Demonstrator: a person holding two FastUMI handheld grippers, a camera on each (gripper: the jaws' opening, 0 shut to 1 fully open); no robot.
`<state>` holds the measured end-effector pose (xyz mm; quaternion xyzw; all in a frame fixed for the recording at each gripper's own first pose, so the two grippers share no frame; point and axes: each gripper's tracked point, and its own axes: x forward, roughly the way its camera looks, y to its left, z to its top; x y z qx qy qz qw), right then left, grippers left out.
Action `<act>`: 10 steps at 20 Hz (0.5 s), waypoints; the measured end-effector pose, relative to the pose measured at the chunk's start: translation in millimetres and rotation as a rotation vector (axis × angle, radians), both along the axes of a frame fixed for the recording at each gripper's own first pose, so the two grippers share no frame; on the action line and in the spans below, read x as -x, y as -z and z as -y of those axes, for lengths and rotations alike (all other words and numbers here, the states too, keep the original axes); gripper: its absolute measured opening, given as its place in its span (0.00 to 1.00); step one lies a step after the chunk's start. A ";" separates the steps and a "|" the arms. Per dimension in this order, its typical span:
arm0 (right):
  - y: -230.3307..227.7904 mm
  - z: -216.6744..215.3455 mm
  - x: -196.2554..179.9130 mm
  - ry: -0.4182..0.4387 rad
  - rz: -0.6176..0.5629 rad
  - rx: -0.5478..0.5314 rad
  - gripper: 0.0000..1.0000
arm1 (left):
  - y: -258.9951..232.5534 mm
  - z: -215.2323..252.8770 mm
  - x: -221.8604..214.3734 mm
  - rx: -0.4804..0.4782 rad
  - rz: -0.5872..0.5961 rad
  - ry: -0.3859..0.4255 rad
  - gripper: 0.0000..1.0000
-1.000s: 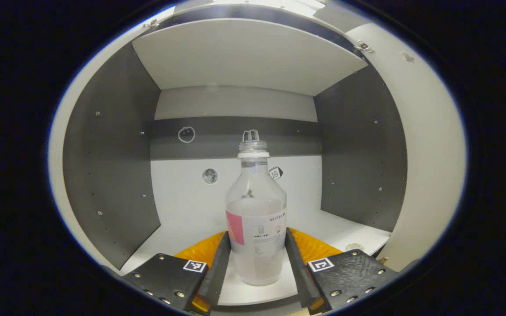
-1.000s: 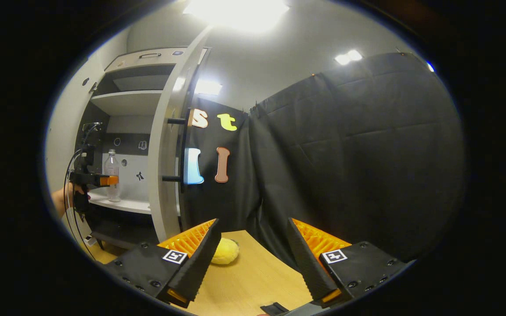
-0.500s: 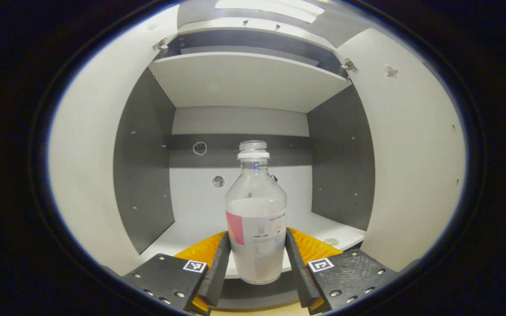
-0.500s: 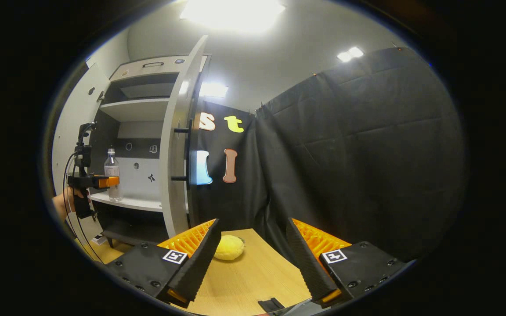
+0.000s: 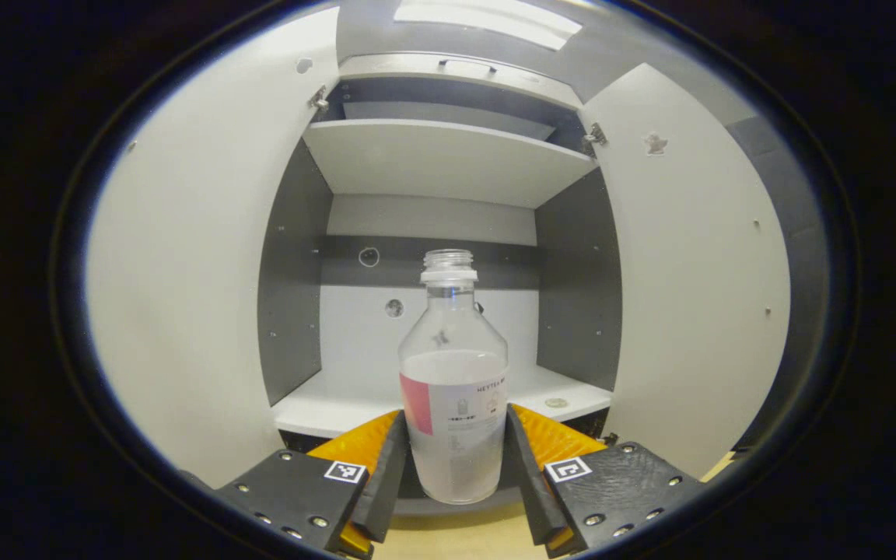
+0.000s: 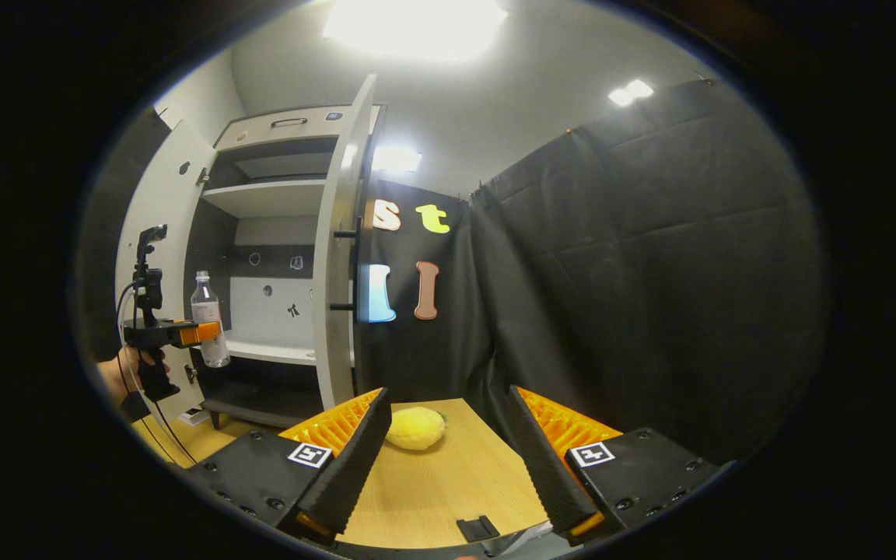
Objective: Grasp the bottle in the cabinet with the left hand and place it on the coaster, then close the right door with the right hand and the left door with the left hand.
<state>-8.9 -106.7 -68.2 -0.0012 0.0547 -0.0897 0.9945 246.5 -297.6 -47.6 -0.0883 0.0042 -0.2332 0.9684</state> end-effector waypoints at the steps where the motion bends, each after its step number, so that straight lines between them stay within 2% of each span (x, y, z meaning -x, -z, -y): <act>1: 1.2 -1.1 3.0 -0.009 -0.002 -0.002 0.95 | 3.0 0.1 5.2 0.002 0.003 0.003 0.68; 10: 11.3 -0.3 28.9 -0.054 -0.027 -0.012 0.95 | 58.2 12.2 70.1 0.019 -0.033 0.046 0.68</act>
